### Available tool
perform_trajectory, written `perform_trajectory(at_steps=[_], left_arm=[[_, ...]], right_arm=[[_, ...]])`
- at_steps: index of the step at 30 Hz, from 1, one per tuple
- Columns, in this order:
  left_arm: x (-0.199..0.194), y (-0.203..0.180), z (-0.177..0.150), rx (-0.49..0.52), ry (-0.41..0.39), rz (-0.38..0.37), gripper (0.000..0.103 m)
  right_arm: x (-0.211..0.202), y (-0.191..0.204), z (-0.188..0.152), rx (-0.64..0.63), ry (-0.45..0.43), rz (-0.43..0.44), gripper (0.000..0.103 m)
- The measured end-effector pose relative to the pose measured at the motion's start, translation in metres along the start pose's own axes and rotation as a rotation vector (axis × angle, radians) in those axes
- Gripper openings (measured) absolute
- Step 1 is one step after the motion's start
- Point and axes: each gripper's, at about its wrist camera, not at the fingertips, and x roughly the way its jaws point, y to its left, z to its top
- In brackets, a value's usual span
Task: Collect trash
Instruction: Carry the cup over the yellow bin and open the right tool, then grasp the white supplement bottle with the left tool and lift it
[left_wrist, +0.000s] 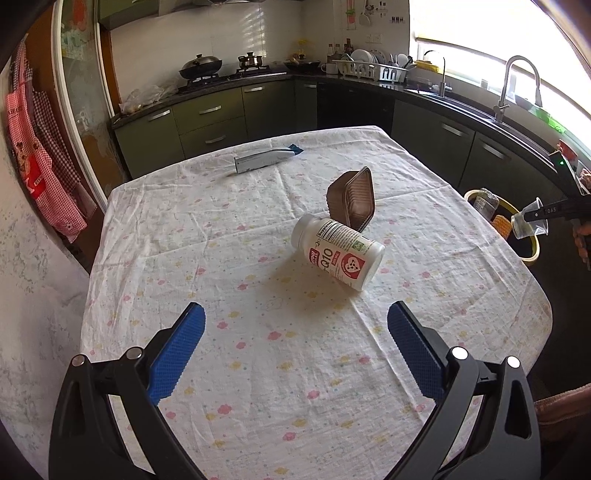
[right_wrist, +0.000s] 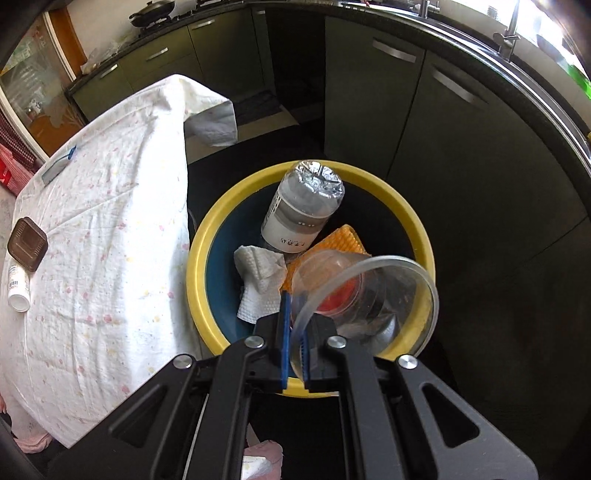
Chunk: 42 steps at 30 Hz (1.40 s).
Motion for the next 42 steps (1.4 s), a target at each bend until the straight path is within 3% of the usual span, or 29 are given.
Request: perform_trajectory(at_steps=[3, 8, 14, 29, 34, 42], left_arm=[[0.001, -0.003, 0.0, 0.01, 0.002, -0.001, 0.098], [0.002, -0.002, 0.001, 0.0, 0.003, -0.003, 0.098], [0.007, -0.002, 0.0, -0.026, 0.024, -0.024, 0.098], [0.058, -0.014, 0.036, -0.293, 0.203, -0.169, 0.098], [0.092, -0.008, 0.051, -0.361, 0.307, -0.167, 0.098], [0.123, -0.002, 0.066, -0.379, 0.37, -0.119, 0.096]], right_arm=[[-0.006, 0.002, 0.006, -0.016, -0.018, -0.057, 0.027], [-0.036, 0.011, 0.003, -0.022, -0.098, -0.05, 0.03], [-0.057, 0.042, -0.018, -0.076, -0.146, 0.015, 0.042], [-0.046, 0.078, -0.036, -0.154, -0.135, 0.116, 0.046], [-0.04, 0.08, -0.041, -0.162, -0.128, 0.148, 0.049], [-0.03, 0.084, -0.039, -0.178, -0.123, 0.192, 0.049]])
